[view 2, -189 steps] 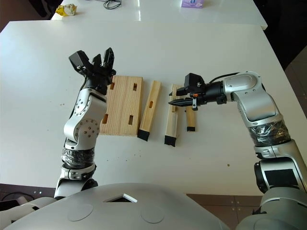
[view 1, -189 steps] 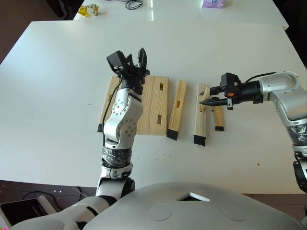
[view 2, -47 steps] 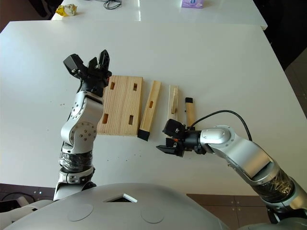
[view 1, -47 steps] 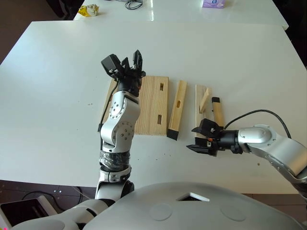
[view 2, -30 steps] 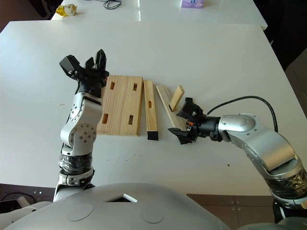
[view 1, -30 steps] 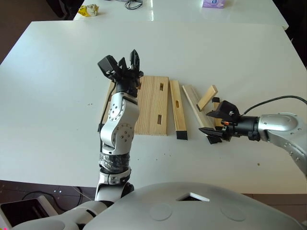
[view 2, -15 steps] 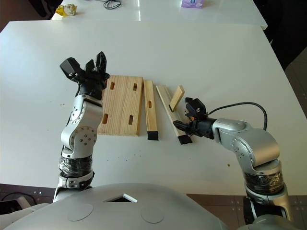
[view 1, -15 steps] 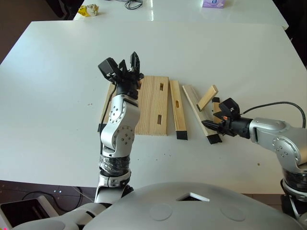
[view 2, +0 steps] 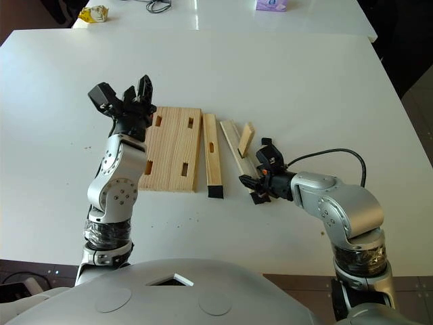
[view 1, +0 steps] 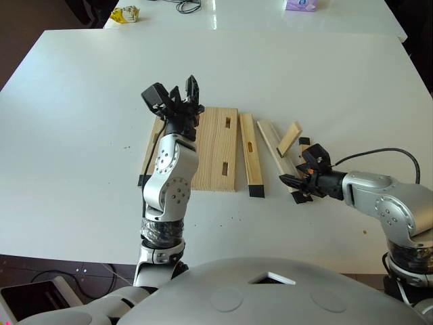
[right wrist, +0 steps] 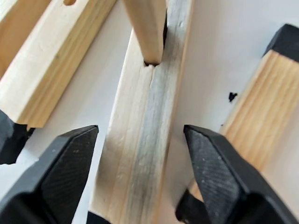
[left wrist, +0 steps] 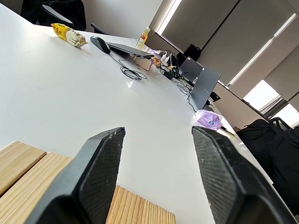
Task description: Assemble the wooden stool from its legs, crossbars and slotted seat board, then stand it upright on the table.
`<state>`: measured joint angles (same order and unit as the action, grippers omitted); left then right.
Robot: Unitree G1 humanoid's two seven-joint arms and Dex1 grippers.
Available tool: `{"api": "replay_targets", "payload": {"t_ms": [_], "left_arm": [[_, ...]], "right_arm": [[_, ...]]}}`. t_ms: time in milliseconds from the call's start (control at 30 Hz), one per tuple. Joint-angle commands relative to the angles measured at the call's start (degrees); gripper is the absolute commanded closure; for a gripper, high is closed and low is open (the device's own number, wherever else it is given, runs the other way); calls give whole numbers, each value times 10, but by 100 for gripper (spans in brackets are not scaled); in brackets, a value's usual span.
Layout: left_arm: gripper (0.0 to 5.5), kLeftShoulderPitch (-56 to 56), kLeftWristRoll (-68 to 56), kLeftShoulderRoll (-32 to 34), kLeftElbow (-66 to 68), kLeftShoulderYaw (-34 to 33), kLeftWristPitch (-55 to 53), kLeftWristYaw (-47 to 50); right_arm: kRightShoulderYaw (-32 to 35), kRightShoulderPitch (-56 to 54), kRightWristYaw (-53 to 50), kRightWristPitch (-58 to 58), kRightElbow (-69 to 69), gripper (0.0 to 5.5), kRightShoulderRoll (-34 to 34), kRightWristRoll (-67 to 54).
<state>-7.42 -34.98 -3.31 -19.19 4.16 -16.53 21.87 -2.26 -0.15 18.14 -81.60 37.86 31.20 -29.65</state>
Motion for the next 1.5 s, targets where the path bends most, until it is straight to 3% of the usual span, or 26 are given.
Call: {"api": "replay_targets", "payload": {"t_ms": [33,300,633,1033,1200,1433,1500], "left_arm": [[284,-10,1,-62,10,9,-1,-4],[284,-15,4,-69,20,15,6,-4],[284,-17,4,-75,32,22,19,-4],[284,-30,36,-69,46,38,55,-10],[284,-34,-6,-64,5,20,77,-38],[284,-28,-198,-16,-64,-63,44,-92],[253,-26,-244,4,-68,-77,26,-124]], "right_arm": [[-25,34,-6,7,11,211,15,13],[-42,62,-15,40,-4,211,20,41],[-59,69,-2,86,-13,345,38,63],[-85,80,15,229,-85,345,48,114],[-39,40,48,272,-121,345,40,90],[60,-161,84,166,-182,345,-17,-23],[97,-212,89,137,-220,345,-37,-61]]}}
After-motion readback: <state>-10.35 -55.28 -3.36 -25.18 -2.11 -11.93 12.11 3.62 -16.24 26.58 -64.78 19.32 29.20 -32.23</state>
